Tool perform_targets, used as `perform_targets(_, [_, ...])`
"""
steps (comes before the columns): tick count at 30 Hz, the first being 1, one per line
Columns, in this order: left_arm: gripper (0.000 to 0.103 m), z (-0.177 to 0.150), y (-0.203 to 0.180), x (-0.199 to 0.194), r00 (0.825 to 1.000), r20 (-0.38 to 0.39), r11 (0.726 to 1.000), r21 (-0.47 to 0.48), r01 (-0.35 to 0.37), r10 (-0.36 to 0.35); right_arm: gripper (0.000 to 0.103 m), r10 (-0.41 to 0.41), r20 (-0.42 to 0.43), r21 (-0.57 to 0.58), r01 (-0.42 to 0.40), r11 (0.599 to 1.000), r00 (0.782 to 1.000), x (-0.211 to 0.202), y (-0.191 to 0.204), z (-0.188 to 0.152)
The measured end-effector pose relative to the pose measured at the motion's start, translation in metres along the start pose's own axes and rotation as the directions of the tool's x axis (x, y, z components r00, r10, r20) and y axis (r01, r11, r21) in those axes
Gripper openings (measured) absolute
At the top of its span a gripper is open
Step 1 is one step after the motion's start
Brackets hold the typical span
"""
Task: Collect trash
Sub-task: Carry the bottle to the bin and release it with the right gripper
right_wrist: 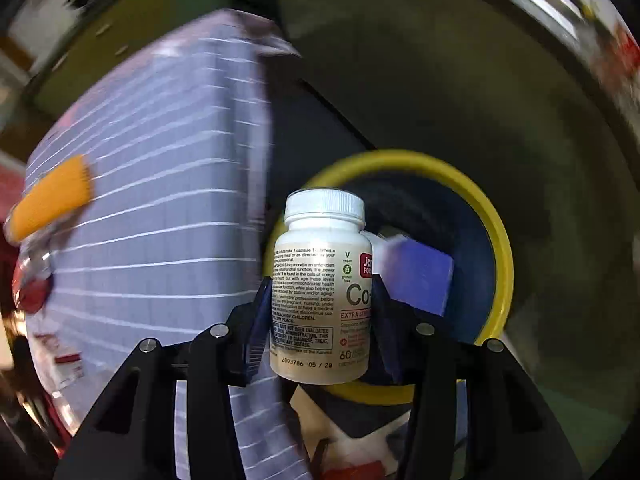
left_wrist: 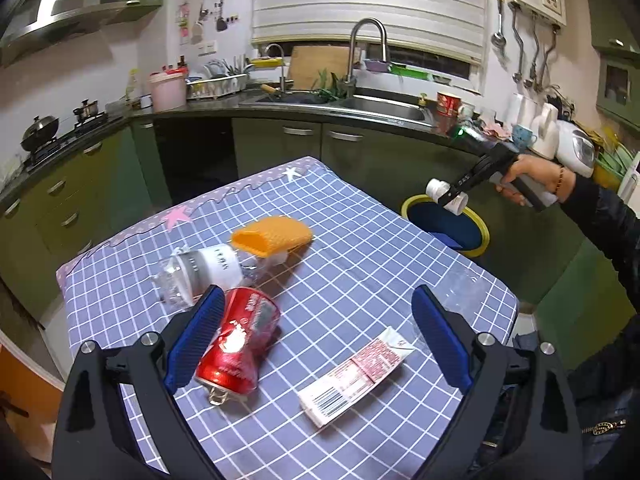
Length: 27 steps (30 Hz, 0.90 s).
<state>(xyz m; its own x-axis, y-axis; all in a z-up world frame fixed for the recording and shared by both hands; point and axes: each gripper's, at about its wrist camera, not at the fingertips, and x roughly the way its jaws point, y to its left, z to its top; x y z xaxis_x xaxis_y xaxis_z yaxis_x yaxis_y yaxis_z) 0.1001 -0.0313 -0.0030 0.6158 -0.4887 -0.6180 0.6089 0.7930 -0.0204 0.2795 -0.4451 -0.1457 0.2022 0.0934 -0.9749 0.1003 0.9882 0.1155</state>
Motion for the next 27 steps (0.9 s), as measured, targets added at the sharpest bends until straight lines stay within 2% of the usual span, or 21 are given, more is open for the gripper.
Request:
perform_targets(4, [0.090, 0.003, -0.009, 0.008, 1.000, -0.023, 1.000, 0.027, 0.006, -0.005, 0.049, 0.007, -0.041, 0.056, -0.005, 0.998, 0.999, 0.031, -0.030, 0.007])
perform_targets(5, [0.090, 0.003, -0.011, 0.010, 1.000, -0.027, 0.999, 0.032, 0.007, -0.006, 0.051, 0.012, -0.049, 0.066, -0.009, 0.998, 0.999, 0.039, -0.035, 0.009])
perform_targets(6, [0.090, 0.003, -0.012, 0.011, 0.999, -0.033, 0.999, 0.037, 0.007, -0.006, 0.059, 0.009, -0.045, 0.082, -0.005, 0.997, 0.999, 0.042, -0.041, 0.011])
perform_targets(8, [0.090, 0.002, -0.015, 0.014, 0.999, -0.047, 0.999, 0.048, 0.014, -0.012, 0.060, 0.002, -0.029, 0.096, 0.001, 0.995, 1.000, 0.041, -0.047, 0.012])
perform_targets(12, [0.090, -0.002, -0.018, 0.018, 0.998, -0.062, 0.996, 0.080, 0.034, -0.029, 0.060, 0.054, 0.009, 0.127, -0.054, 0.990, 0.999, 0.026, -0.056, 0.006])
perform_targets(15, [0.091, -0.008, -0.021, 0.023, 0.994, -0.086, 0.990, 0.116, 0.075, -0.065, 0.063, 0.093, 0.045, 0.129, -0.098, 0.987, 0.995, 0.009, -0.056, -0.005])
perform_targets(21, [0.091, -0.023, -0.031, 0.044, 0.965, -0.196, 0.947, 0.235, 0.220, -0.176, 0.065, 0.125, 0.062, 0.113, -0.132, 0.985, 0.990, -0.007, -0.051, -0.032])
perform_targets(25, [0.091, -0.032, -0.036, 0.064, 0.930, -0.276, 0.907, 0.275, 0.320, -0.244, 0.066, 0.137, 0.059, 0.097, -0.143, 0.985, 0.989, -0.013, -0.042, -0.041])
perform_targets(27, [0.091, -0.037, -0.036, 0.076, 0.914, -0.315, 0.897, 0.275, 0.345, -0.255, 0.066, 0.143, 0.056, 0.086, -0.148, 0.985, 0.988, -0.014, -0.038, -0.044])
